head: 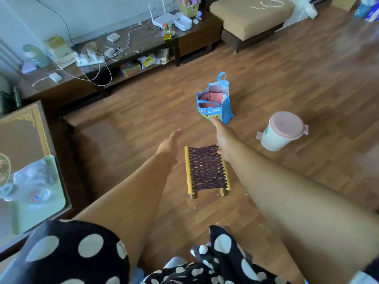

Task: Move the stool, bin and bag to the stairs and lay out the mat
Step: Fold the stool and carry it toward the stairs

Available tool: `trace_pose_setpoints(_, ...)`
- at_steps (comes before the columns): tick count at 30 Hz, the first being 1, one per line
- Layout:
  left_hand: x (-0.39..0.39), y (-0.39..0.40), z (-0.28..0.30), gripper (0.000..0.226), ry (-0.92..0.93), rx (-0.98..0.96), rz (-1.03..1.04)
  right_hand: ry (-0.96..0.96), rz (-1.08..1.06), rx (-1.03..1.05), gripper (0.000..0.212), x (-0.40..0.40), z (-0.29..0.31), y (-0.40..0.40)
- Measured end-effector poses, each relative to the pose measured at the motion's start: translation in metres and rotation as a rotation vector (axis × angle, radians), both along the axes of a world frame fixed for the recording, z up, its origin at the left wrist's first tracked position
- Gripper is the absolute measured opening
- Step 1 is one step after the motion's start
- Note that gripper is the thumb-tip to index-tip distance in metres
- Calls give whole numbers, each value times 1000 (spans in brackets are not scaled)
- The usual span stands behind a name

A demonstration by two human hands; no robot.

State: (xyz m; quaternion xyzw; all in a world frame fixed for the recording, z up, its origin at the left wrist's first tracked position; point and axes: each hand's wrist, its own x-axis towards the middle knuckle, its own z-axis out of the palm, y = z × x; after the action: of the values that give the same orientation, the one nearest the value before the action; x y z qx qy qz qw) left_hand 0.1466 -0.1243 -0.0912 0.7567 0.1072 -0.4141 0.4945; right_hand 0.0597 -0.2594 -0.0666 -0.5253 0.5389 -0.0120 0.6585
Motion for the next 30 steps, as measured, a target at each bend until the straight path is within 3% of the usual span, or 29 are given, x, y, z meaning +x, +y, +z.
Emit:
trace_pose_setpoints(4, 12, -14, -12, 53, 9, -22, 4, 48, 14, 28, 76, 18, -17, -22)
trace_pose_setpoints(8, 38, -27, -28, 44, 23, 7, 0, 79, 15, 56, 73, 40, -34, -32)
trace_pose_setpoints(14, 87, -58, -60, 75, 60, 52, -54, 114, -43, 76, 77, 82, -62, -47)
trace_pose_setpoints(25, 144, -94, -118, 48, 61, 147, -233, 147, -207, 164, 81, 96, -115, -72)
trace_pose_setpoints(30, 144, -115, -143, 60, 89, 154, -346, 166, -222, 151, 82, 86, -145, -94)
